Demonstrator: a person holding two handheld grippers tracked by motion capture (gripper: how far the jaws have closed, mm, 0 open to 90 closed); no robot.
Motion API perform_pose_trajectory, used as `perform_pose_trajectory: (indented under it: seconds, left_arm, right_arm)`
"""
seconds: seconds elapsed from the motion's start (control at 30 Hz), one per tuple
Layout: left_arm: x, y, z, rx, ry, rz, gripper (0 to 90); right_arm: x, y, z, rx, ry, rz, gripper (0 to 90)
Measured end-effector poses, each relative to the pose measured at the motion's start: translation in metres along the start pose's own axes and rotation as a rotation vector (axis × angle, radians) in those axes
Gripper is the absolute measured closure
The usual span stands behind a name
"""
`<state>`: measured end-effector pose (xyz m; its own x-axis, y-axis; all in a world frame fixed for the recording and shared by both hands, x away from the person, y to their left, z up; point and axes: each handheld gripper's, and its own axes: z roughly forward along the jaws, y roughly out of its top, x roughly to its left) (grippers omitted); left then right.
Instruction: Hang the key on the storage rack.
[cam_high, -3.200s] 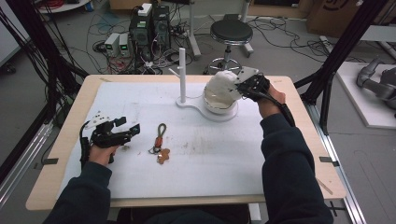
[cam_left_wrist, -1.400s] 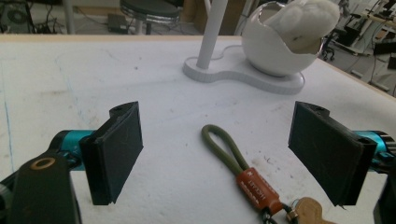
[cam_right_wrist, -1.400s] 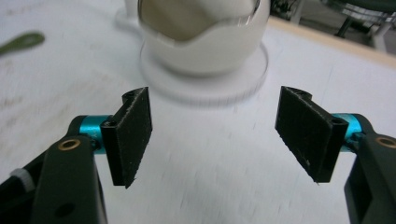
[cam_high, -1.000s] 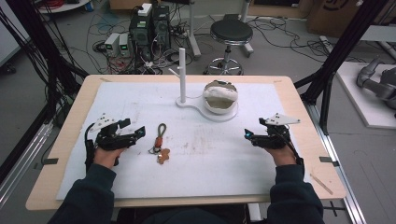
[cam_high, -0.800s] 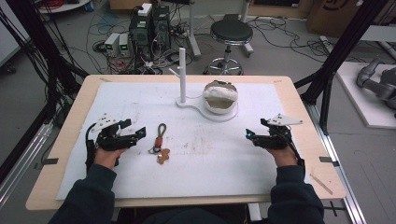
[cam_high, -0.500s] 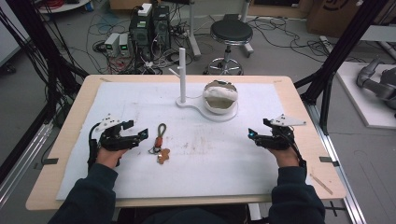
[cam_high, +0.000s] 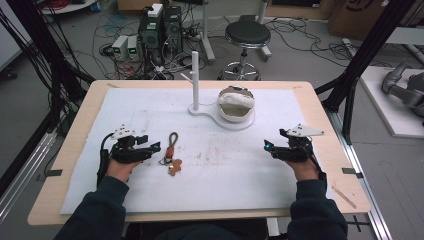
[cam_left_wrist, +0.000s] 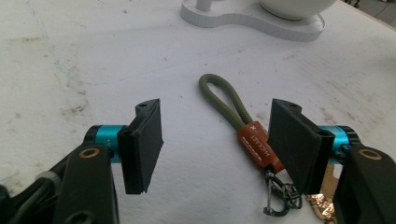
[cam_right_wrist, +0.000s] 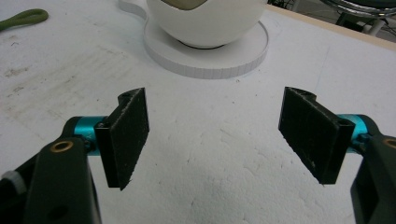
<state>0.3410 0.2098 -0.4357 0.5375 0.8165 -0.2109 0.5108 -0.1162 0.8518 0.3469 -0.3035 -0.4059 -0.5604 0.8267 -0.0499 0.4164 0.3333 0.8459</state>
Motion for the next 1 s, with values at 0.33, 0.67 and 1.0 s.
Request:
perform_pose_trajectory:
  seconds: [0.33, 0.67, 1.0]
  left_arm:
    - [-0.016, 0.001, 0.024, 0.059, 0.038, -0.015, 40.8]
    - [-0.03, 0.002, 0.037, 0.112, 0.079, -0.007, 44.5]
    - [-0.05, -0.001, 0.048, 0.207, 0.144, 0.15, 40.0]
  right_arm:
    - [0.001, -0.001, 0.006, 0.027, 0.011, -0.003, 25.3]
    - [0.004, -0.001, 0.008, 0.035, 0.016, -0.011, 26.2]
    - [0.003, -0.002, 0.007, 0.031, 0.016, -0.016, 26.2]
